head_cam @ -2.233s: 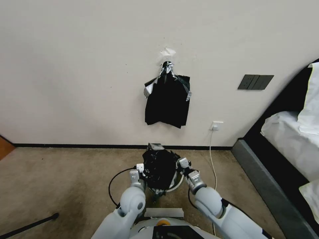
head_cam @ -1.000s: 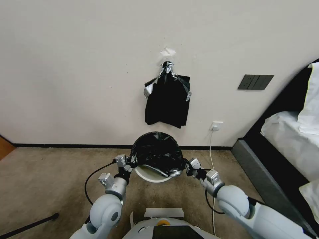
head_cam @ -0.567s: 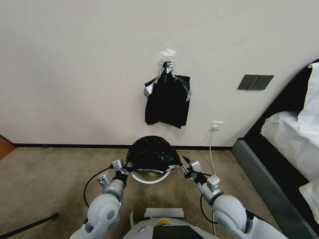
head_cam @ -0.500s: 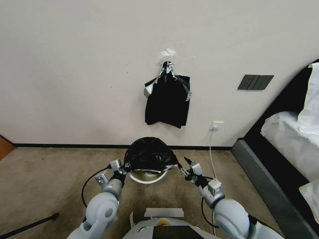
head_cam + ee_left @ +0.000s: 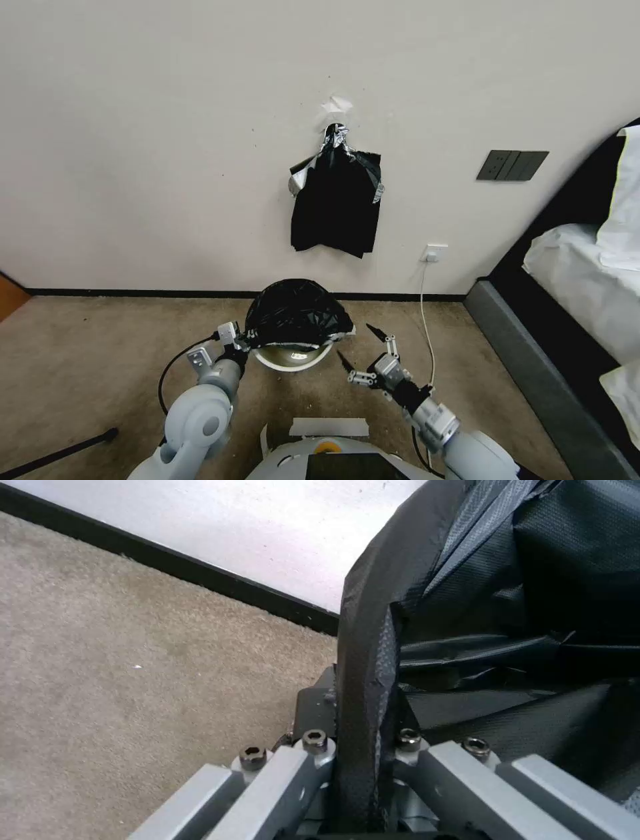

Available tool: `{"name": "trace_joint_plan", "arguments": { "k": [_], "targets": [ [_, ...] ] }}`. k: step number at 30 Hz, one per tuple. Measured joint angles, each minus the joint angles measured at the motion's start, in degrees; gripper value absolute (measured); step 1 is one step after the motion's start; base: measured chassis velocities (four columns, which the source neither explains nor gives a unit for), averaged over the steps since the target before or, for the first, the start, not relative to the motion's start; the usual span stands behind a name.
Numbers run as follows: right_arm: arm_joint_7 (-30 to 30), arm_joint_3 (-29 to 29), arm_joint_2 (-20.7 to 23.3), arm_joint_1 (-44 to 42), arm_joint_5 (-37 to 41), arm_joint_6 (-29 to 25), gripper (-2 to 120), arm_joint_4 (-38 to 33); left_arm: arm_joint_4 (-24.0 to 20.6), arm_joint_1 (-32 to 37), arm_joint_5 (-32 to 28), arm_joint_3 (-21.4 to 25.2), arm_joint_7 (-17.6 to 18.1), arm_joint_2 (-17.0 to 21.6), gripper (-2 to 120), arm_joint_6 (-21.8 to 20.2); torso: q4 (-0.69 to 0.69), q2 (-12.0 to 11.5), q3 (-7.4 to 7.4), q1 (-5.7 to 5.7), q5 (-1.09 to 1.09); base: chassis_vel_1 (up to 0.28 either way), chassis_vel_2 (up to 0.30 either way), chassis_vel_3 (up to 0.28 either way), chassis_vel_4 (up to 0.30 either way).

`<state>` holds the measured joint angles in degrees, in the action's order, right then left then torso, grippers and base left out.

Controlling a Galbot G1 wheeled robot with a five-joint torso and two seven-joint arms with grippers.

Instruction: Place a trash bag onto the trash bin.

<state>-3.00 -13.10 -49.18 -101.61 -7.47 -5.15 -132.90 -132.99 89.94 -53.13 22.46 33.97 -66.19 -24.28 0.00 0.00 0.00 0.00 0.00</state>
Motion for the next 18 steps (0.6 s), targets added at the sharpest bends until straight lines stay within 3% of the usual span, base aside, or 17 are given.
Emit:
{"name": "trace_joint_plan", "arguments": {
  "k": [7,9,18],
  "targets": [
    [0.1,-0.2,0.2,0.8,-6.3,-2.6,66,1.7,-0.1,-0.4,0.5,-1.2,0.0,0.0,0,-0.4,0.0,0.0,0.0,0.0,0.0,0.0,0.0,0.0,0.0],
    [0.3,-0.1,0.4,1.6,-8.1,-3.4,54,1.8,-0.2,-0.4,0.7,-1.7,0.0,-0.1,0,-0.6,0.0,0.0,0.0,0.0,0.0,0.0,0.0,0.0,0.0],
    [1.4,0.3,1.9,3.4,-9.7,-4.1,25,2.8,-0.4,-0.5,1.0,-2.2,0.0,-0.4,0,-1.1,0.0,0.0,0.0,0.0,0.0,0.0,0.0,0.0,0.0]
  ]
}}
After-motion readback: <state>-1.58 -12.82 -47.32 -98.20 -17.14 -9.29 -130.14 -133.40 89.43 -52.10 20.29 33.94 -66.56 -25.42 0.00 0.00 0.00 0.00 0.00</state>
